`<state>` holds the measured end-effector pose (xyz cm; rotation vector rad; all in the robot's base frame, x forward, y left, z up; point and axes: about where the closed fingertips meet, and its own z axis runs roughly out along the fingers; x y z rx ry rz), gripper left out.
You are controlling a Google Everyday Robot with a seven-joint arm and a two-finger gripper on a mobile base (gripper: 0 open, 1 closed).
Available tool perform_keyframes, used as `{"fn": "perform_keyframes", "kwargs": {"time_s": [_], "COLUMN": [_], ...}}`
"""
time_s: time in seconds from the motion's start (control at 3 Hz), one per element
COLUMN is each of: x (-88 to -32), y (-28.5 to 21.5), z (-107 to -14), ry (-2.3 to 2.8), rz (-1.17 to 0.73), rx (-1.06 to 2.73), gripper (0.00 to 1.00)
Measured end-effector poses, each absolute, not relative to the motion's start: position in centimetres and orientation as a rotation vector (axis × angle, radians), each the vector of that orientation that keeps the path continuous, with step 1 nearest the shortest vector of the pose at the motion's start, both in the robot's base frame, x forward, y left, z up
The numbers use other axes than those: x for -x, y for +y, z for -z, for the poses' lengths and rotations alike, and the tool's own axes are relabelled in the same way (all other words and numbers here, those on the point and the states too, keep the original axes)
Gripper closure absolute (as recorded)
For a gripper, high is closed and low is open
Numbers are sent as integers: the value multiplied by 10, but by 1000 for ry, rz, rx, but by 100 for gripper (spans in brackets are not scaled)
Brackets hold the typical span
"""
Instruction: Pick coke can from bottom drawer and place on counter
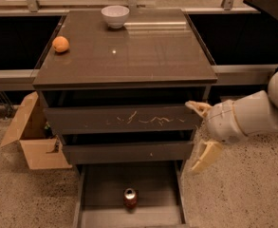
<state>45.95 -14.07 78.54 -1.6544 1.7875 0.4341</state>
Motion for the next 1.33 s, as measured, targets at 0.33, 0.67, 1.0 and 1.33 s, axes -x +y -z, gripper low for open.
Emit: {"fn": "perform_keyframes", "kwargs": {"time_s": [0.33, 0.67, 1.0, 1.33], "x": [-460, -460, -463, -463], "y": [-122, -96, -82, -82], "z": [-744, -696, -672, -665], "ry": [1736, 1679, 1659, 1661], "rz": [-501, -602, -661, -671], "rx": [1625, 1590, 1565, 1562], "gripper": [0, 0, 0, 0]}}
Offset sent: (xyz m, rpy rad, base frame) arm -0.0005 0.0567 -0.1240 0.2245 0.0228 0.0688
